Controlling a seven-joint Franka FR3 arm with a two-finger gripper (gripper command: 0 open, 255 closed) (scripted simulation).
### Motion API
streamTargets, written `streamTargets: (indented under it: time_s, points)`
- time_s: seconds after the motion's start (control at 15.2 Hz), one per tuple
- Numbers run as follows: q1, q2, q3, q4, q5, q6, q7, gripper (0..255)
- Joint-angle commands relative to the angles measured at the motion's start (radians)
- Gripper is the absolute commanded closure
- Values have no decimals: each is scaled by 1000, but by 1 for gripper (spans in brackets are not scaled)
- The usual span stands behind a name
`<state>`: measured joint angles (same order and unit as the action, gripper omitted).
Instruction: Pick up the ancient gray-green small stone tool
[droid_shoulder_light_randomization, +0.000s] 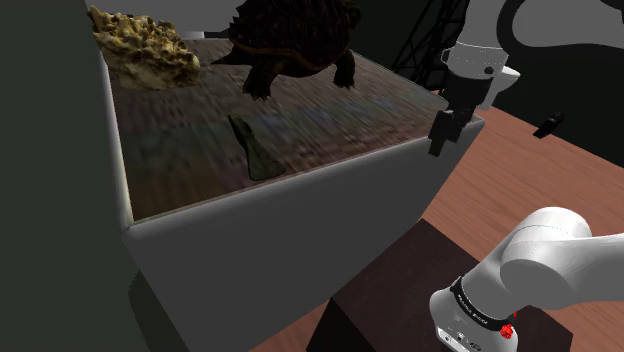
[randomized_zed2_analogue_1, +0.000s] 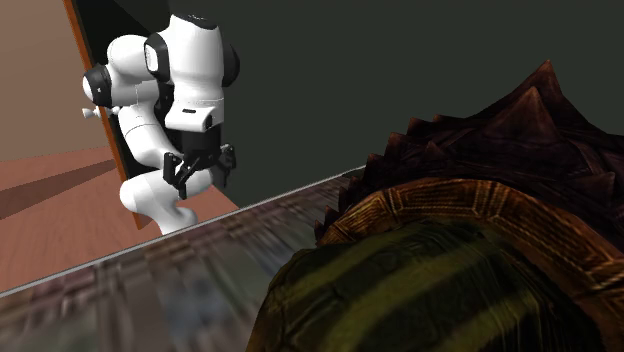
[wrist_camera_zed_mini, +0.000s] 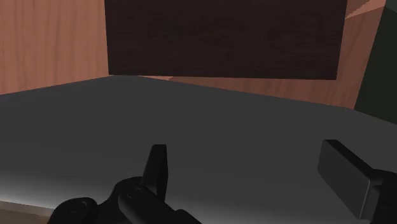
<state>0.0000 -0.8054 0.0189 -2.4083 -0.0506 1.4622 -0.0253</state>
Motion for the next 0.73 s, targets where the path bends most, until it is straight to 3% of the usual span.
streamTargets:
  time_s: [0.0,0.66]
  points:
    - [0,0,0,0,0,0,0,0]
    - [41,239,187,180,134,82,244,0]
